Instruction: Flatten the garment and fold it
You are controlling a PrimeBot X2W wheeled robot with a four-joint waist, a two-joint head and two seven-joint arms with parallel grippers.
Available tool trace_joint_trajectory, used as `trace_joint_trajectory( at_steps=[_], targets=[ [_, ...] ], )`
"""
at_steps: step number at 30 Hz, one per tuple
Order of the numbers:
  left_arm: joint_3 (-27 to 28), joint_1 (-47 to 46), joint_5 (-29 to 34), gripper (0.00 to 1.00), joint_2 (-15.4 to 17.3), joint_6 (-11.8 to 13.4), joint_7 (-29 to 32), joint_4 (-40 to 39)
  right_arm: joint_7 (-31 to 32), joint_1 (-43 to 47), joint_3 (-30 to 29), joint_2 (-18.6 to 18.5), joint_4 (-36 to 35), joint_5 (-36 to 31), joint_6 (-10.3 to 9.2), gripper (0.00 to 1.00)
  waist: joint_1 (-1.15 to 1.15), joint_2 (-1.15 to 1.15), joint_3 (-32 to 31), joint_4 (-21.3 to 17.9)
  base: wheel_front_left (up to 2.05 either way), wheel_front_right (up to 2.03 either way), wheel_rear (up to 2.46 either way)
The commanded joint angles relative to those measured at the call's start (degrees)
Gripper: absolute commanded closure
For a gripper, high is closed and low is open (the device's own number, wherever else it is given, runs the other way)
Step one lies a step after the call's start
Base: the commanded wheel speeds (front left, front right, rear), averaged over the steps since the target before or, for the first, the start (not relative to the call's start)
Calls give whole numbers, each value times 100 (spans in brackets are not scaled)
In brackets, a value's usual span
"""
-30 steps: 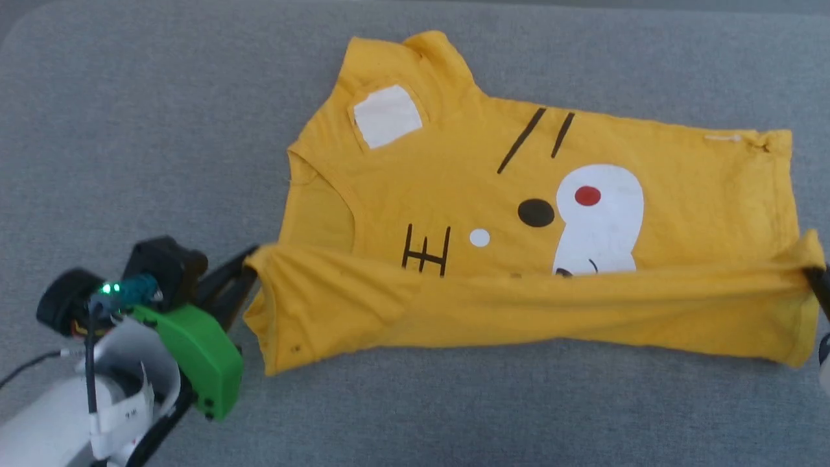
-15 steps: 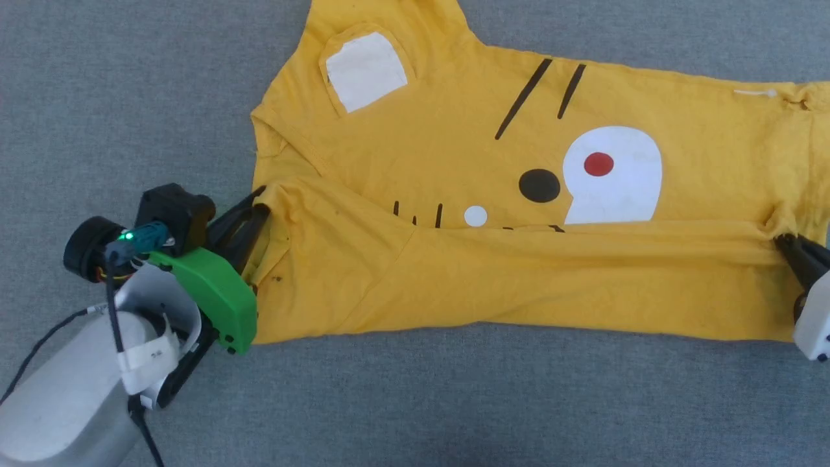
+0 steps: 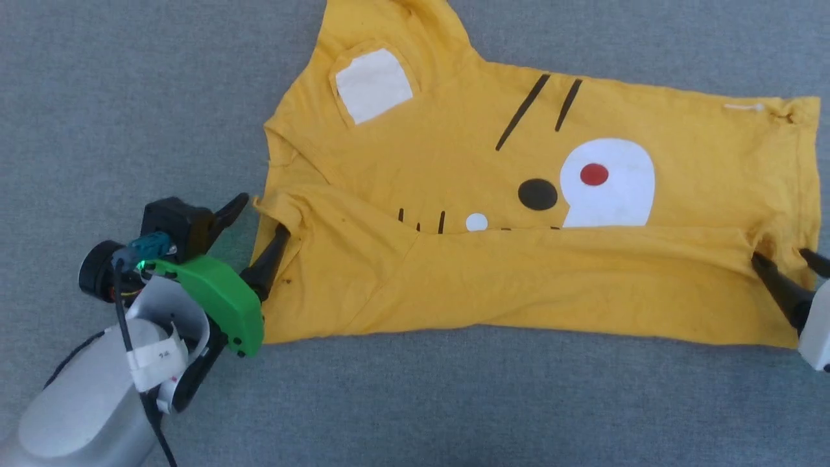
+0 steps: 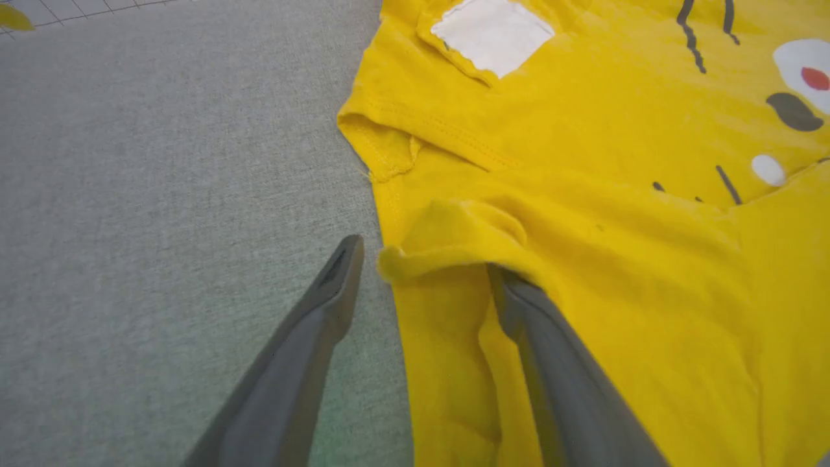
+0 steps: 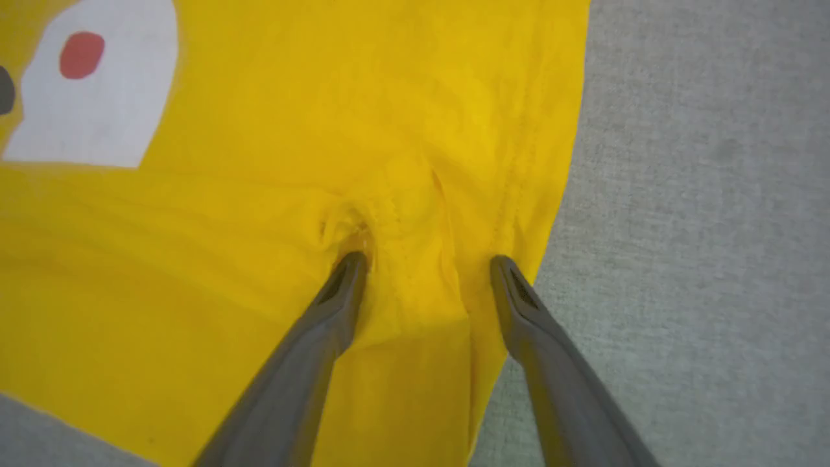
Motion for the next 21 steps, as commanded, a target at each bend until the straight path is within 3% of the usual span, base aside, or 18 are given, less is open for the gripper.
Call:
trace_joint_trajectory(
  at_steps=[1, 6, 12, 16, 21],
  targets=[
    [54, 154, -93, 0, -17, 73, -101, -17, 74, 165, -35, 56, -46, 40, -10, 0, 0, 0, -352, -15, 0, 0, 0],
    [254, 624, -251, 0, 112, 301, -403, -228, 376, 549, -151, 173, -365, 107, -10, 0, 0, 0, -810, -46, 0, 0, 0],
    [638, 1303, -272, 0, 176, 909, -1092, -700, 242, 964, -381, 444, -836, 19, -10, 0, 0, 0, -1138, -73, 0, 0, 0],
    [895, 1792, -130, 0, -10, 1388, -1551, -1069, -618, 1165, -712, 763, -1088, -416, -10, 0, 0, 0, -1242, -33, 0, 0, 0],
    [1144, 2471, 412, 0, -511, 1828, -1694, -1522, -1947, 1551, -1088, 1504, -1227, -1105, -10, 0, 0, 0, -1277, 32, 0, 0, 0]
  ],
)
